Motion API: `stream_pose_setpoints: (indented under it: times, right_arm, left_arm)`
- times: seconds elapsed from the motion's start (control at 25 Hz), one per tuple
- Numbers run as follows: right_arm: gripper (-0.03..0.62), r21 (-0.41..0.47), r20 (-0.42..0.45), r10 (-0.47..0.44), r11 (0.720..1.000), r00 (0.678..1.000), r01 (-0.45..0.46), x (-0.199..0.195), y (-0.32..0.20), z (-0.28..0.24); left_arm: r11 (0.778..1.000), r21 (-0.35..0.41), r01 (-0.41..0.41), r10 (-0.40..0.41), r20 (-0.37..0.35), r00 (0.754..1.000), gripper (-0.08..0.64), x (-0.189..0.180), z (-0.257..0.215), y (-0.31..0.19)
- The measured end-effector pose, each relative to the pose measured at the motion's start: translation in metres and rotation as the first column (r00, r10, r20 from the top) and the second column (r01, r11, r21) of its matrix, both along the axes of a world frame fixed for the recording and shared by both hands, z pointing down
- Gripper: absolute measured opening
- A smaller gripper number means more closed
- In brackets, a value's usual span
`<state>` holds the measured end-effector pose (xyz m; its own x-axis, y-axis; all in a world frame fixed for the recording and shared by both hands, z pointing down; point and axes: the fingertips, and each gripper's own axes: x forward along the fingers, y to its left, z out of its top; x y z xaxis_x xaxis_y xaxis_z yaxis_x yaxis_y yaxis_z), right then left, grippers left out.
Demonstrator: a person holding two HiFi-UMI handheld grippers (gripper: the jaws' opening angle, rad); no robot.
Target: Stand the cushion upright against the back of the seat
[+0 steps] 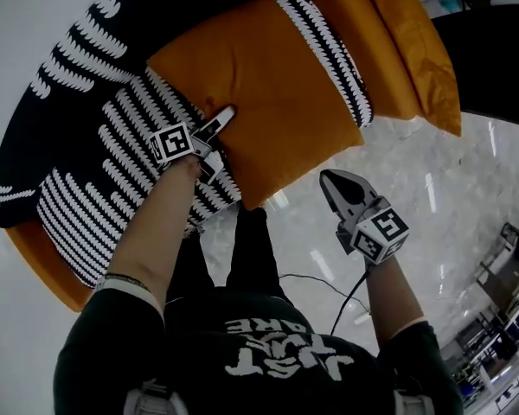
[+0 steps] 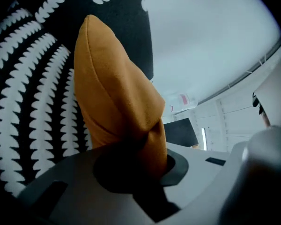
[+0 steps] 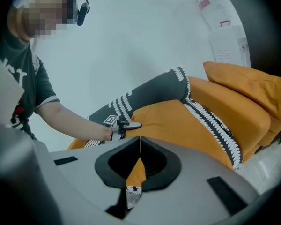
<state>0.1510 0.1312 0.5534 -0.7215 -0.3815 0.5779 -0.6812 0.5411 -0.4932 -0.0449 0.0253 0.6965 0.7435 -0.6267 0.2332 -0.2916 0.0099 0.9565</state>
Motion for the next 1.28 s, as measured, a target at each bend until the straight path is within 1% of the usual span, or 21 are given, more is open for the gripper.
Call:
stream_pose_setpoints:
  times: [0.12,0.24,0.32,0.4,0.48,0.56,0.64,0.72,0.92,1.16,1.28]
  right_arm:
    - [0.025,0.025,-0.002,0.027,0.999,1.0,-0.027,-0.001,0.003,-0.028]
    - [0.025,0.045,-0.003,0.063,0.997,0.998,-0.062,-0.013,-0.002,-0.048]
    - [0.025,0.063,-0.007,0.08,0.995,0.997,-0.079,-0.016,-0.004,-0.057]
    - [0.025,0.085,-0.013,0.094,0.992,0.995,-0.092,-0.016,-0.006,-0.068]
    - [0.025,0.107,-0.015,0.109,0.989,0.994,-0.107,-0.013,-0.007,-0.083]
    - [0.025,0.133,-0.013,0.126,0.983,0.992,-0.123,-0.012,-0.008,-0.104]
    - [0.025,0.167,-0.011,0.143,0.976,0.99,-0.139,-0.012,-0.01,-0.129]
    - [0.025,0.203,-0.007,0.162,0.966,0.987,-0.157,-0.012,-0.011,-0.156]
    - [0.025,0.307,0.009,0.212,0.929,0.977,-0.205,-0.017,-0.019,-0.228]
    - [0.025,0.427,0.028,0.257,0.871,0.966,-0.244,-0.014,-0.031,-0.303]
    - [0.025,0.478,0.035,0.276,0.839,0.961,-0.258,-0.014,-0.035,-0.337]
  left_arm:
    - [0.996,0.087,-0.034,0.033,0.012,0.999,0.065,0.004,-0.048,-0.006]
    - [0.978,0.183,-0.105,0.096,0.06,0.994,0.051,-0.004,-0.088,-0.016]
    - [0.953,0.253,-0.166,0.143,0.108,0.984,0.044,-0.007,-0.111,-0.02]
    - [0.919,0.326,-0.221,0.183,0.144,0.973,0.037,-0.007,-0.142,-0.022]
    - [0.886,0.388,-0.254,0.203,0.169,0.965,0.034,-0.011,-0.178,-0.024]
    - [0.855,0.446,-0.265,0.204,0.181,0.962,0.029,-0.019,-0.221,-0.027]
    - [0.818,0.511,-0.265,0.196,0.185,0.963,0.026,-0.03,-0.273,-0.032]
    - [0.773,0.578,-0.261,0.188,0.184,0.965,0.025,-0.039,-0.329,-0.035]
    - [0.64,0.725,-0.256,0.179,0.184,0.967,0.023,-0.059,-0.465,-0.045]
    - [0.507,0.839,-0.199,0.15,0.141,0.979,0.023,-0.075,-0.606,-0.071]
    - [0.435,0.884,-0.174,0.14,0.124,0.982,0.023,-0.085,-0.671,-0.08]
